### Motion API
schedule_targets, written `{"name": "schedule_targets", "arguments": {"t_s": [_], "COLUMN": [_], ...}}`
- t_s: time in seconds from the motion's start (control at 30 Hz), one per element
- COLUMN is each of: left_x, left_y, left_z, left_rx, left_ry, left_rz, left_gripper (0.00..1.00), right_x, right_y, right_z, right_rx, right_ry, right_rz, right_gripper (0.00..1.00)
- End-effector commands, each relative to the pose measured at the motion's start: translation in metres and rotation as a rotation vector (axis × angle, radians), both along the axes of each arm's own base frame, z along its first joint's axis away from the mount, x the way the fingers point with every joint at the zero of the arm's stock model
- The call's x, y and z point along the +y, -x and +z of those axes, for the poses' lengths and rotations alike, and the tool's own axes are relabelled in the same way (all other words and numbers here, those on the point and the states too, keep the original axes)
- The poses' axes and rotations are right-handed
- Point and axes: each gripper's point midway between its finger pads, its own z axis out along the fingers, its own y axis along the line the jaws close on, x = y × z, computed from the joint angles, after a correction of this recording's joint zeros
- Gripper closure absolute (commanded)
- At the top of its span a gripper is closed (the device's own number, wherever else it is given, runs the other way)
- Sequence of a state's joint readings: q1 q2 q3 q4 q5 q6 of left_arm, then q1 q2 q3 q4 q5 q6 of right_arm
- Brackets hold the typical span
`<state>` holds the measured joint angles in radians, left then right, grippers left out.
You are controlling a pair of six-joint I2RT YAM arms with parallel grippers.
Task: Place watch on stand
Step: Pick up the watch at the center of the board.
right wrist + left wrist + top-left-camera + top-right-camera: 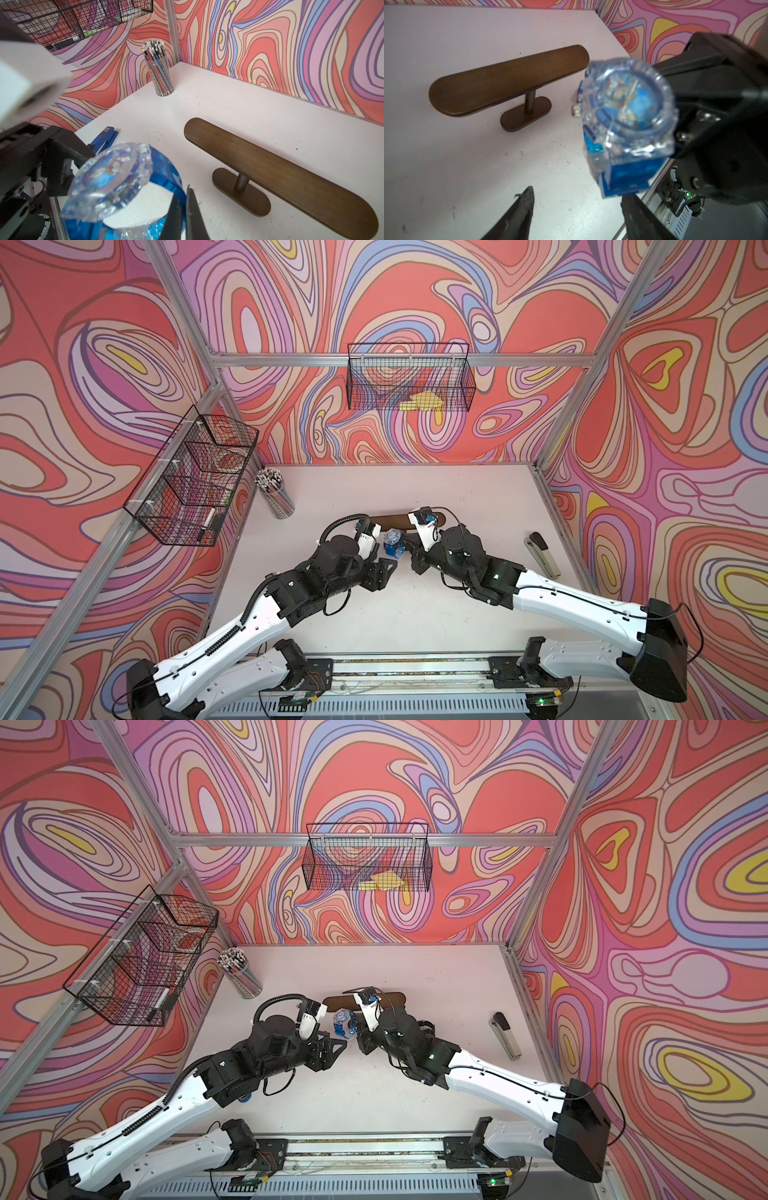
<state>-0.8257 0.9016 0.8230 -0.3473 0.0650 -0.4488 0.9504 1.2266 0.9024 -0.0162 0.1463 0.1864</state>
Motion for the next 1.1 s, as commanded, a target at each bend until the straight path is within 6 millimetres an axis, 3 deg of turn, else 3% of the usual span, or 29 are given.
{"name": "schedule_targets", "arguments": {"t_s": [0.0,0.23,0.5,0.9,1.07], "left_x": [-0.008,-0.015,-0.01,0.01,0.005], "left_y": [-0.006,-0.01,-0.017,-0.03,-0.037], "left_z": [0.022,0.02,0.022,0.02,0.016], "left_rx": [-0.076,-0.071,-0.091,-0.145,-0.143], "left_ry": [0.08,0.107,0.091,-0.015,-0.055], "left_rz": [-0.006,-0.006,0.042,0.232,0.267], "left_gripper": [0.33,0.34,0.56,0.63,0.74], "right_x": [-0.003,-0.001,-0.001,0.003,0.008], "right_y": [0.001,0.001,0.001,0.003,0.007], "right_z": [0.008,0.009,0.009,0.011,0.011], "right_rx": [0.002,0.006,0.01,0.02,0.019], "right_ry": [-0.033,-0.043,-0.05,-0.073,-0.078], "right_rz": [-0.023,-0.021,-0.027,-0.035,-0.033], "right_gripper": [1.0,1.0,1.0,1.0,1.0]}}
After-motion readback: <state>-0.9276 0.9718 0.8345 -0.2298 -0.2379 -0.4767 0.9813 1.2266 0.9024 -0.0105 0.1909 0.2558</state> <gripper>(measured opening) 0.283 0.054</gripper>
